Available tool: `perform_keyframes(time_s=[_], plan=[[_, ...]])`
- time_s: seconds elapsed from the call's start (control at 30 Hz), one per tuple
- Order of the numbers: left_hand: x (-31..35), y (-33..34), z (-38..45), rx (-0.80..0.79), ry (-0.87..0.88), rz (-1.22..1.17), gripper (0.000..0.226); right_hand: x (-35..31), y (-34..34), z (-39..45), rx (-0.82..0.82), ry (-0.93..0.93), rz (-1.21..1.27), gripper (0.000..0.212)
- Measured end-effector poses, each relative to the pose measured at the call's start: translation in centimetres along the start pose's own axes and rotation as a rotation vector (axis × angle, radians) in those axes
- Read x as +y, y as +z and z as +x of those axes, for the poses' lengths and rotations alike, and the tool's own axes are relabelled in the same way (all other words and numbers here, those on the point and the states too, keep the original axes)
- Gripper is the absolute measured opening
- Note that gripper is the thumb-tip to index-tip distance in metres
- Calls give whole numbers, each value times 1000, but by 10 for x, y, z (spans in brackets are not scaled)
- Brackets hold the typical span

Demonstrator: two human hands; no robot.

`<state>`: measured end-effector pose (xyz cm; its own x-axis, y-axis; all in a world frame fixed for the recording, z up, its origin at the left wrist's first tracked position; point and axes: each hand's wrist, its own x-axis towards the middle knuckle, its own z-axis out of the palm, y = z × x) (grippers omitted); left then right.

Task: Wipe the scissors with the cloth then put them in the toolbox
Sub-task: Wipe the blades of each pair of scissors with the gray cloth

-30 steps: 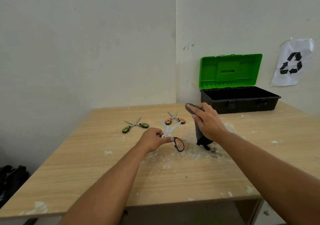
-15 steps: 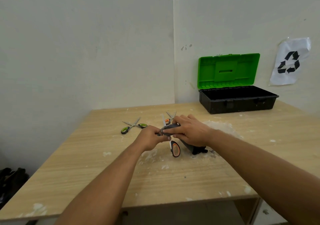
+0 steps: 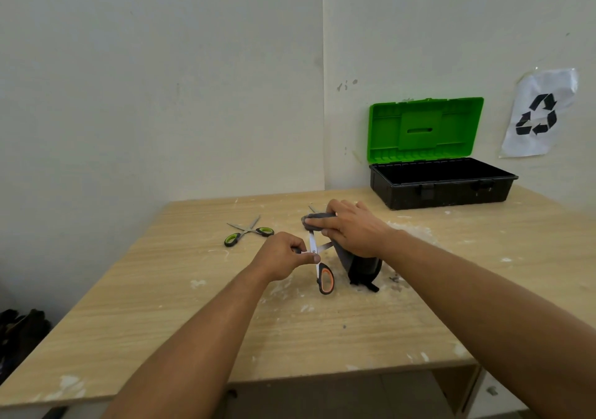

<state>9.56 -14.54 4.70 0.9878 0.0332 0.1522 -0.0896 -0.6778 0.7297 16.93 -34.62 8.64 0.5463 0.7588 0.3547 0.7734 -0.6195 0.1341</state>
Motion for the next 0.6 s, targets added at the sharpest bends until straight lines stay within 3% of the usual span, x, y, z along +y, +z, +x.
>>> perform_keyframes(time_s=[0.27,0.37,0.6], plan=[[-2,10,-1,-36,-68,-98,45,-2,-2,11,-22,203,116,41],[-6,9,-4,-23,-125,-157,45,8,-5,11,52,355,350,41],[-14,8,-6,187,-187,-308,45,13,-6,-2,214,480,854,32]])
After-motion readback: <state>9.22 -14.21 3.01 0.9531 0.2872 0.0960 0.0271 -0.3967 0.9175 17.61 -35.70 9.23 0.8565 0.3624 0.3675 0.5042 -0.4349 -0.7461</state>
